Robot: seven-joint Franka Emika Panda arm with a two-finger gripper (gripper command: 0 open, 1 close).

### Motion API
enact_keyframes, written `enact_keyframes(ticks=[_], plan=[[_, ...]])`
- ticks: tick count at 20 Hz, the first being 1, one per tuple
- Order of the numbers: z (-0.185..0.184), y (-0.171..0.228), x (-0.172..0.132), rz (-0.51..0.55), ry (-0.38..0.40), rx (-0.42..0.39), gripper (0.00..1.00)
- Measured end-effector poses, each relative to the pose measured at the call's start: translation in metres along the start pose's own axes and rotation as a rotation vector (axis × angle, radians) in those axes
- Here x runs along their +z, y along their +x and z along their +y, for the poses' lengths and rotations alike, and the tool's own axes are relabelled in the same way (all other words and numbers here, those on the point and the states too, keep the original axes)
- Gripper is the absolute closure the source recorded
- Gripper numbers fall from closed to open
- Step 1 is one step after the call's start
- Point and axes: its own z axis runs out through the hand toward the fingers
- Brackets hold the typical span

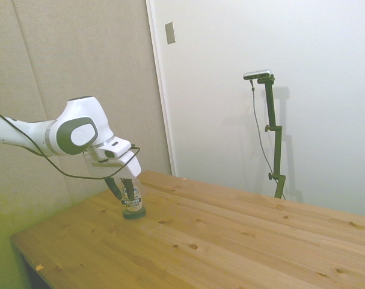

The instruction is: Knock down the dish soap

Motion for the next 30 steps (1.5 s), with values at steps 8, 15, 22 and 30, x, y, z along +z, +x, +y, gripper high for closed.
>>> enact_keyframes(ticks=[8, 15, 22, 30], plan=[[-0.023, 0.006, 0.006, 0.021, 0.045, -0.091, 1.00], [-0.055, 0.010, 0.014, 0.027, 0.080, -0.114, 1.00], [-0.111, 0.011, 0.025, 0.016, 0.107, -0.084, 1.00], [-0.157, 0.024, 0.050, 0.019, 0.106, -0.028, 1.00]])
